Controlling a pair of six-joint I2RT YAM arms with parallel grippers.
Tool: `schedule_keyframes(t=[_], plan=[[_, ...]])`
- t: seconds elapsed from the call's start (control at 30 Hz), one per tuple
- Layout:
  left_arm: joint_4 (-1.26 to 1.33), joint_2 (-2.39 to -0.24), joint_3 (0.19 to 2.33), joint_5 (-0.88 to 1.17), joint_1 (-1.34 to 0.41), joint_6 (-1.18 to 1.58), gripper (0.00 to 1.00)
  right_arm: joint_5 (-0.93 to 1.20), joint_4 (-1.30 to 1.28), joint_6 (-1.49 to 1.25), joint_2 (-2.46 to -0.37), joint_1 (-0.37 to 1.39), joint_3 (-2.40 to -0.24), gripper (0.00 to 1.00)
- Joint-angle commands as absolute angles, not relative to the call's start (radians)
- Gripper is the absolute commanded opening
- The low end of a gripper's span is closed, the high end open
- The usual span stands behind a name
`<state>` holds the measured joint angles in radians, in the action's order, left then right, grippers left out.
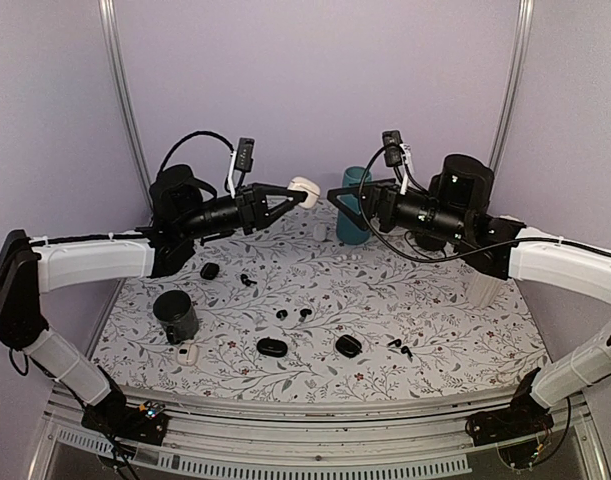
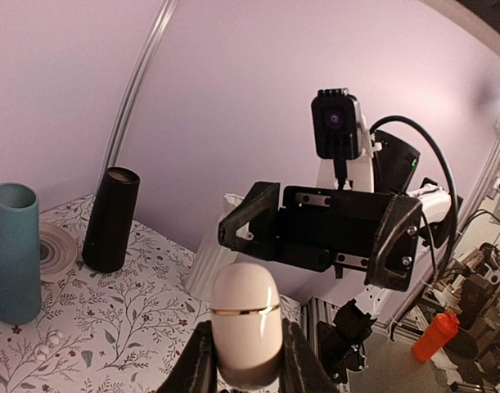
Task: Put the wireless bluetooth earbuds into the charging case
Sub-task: Open the charging case.
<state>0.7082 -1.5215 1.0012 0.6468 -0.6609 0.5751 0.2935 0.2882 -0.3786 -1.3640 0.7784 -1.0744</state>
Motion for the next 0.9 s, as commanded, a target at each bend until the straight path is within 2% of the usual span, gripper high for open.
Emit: schedule_keyframes(t=[0.0,0.13,0.43,0.87], plan=[[0.742,-1.497,1.004,0.634,-0.676,0.579,0.0,0.381,0.357,-0.424,-1.371,0.776,-1.104,0.96],[0.802,-1.492,0.997,0.707,-0.676,0.581,0.0,0.448,0.402,-0.436,-1.393,0.776,-1.1,0.92],[0.967,-1.537,1.0,0.873,-0.676,0.673,0.0,0.394,0.451,-0.458,-1.415,0.776,-1.091,0.86],[0.968,-1.562,1.022,0.903,-0.679,0.715,0.0,0.443,0.432,-0.384,-1.441,0.813,-1.112,0.83]])
